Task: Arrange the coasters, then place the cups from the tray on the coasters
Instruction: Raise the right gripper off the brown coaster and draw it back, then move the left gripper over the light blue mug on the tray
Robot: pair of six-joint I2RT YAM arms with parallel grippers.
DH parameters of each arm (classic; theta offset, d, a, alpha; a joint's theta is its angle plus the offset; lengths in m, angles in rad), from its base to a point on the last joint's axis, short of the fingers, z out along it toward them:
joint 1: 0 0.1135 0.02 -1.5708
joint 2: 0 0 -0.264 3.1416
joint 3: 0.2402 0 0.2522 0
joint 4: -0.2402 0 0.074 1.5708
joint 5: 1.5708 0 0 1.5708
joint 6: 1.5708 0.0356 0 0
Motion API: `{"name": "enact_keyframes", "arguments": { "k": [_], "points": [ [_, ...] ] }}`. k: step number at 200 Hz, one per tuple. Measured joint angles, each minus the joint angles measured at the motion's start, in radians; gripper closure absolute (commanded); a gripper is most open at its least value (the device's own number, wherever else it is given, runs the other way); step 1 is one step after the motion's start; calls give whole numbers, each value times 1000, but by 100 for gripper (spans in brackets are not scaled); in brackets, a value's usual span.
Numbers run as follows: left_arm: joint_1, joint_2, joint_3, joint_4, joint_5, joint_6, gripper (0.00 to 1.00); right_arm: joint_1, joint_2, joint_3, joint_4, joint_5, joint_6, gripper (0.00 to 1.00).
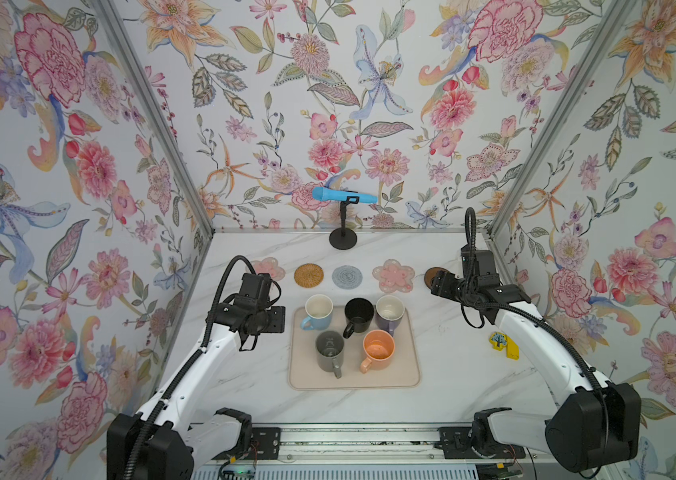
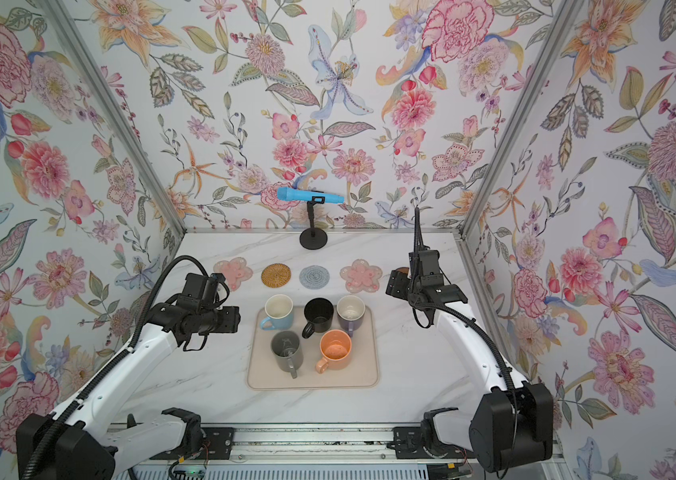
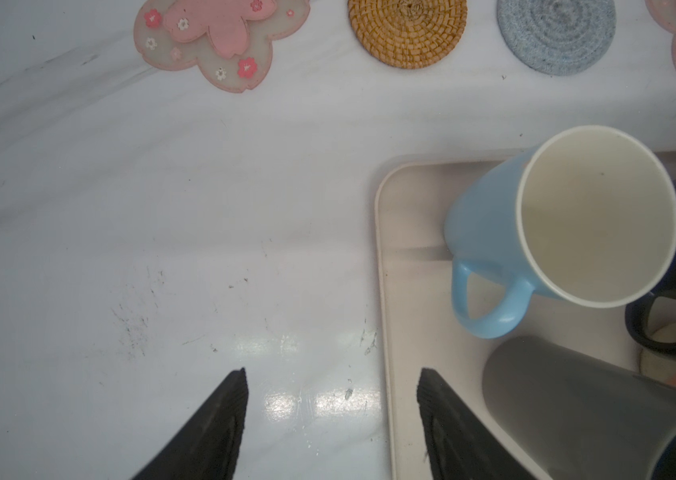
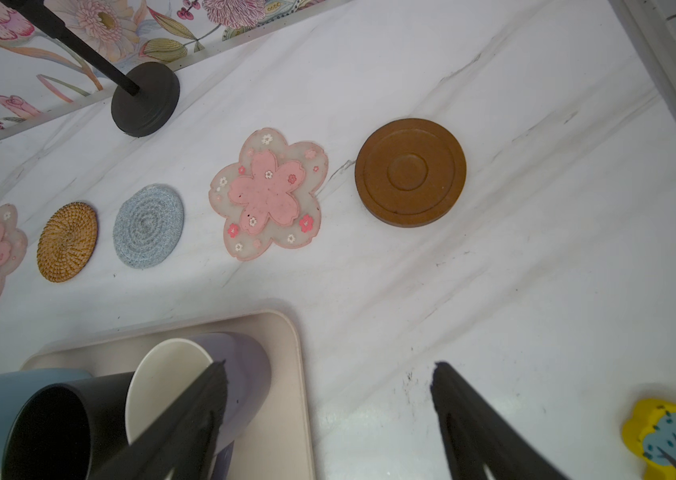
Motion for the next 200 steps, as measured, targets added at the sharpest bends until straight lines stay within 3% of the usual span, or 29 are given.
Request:
{"name": "enact_keyframes", "arguments": {
  "k": [137, 200],
  "points": [
    [-113, 11, 0, 56, -1, -26, 32, 61, 2, -1, -3, -2, -4, 18],
    [-179, 16, -9, 56, -77, -39, 32, 78, 2, -1, -39, 0, -42, 14]
  ]
}}
